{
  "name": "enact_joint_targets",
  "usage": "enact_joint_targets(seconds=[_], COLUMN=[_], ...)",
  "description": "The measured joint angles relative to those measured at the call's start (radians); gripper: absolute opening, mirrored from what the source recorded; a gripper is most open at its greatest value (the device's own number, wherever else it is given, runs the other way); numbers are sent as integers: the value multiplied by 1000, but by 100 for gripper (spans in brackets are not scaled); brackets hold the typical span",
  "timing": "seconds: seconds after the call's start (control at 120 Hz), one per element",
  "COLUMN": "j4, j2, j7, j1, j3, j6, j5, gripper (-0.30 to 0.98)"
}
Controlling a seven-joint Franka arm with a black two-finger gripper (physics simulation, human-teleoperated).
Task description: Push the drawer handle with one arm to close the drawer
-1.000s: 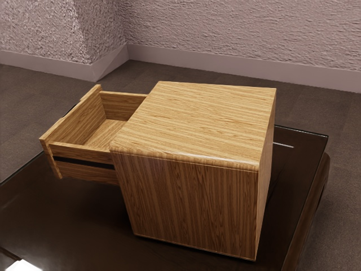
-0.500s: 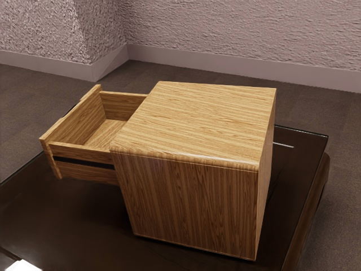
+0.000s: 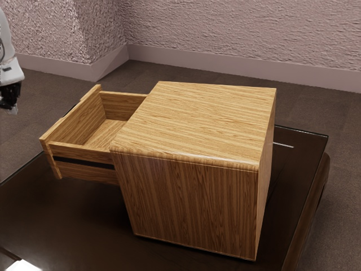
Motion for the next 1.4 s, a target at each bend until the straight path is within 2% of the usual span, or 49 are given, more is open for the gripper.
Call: enact_joint_targets(seconds=[0.242, 0.733, 0.992, 1.4], j4=[-46, -113, -128, -147], j2=[-16, 3, 32, 38], j7=[90, 188, 215, 236], j1=[-11, -90, -158, -299], j3=[-60, -81, -85, -87], j6=[73, 228, 295, 369], j5=[-120, -267, -321, -356], gripper=[-10, -10, -10, -10])
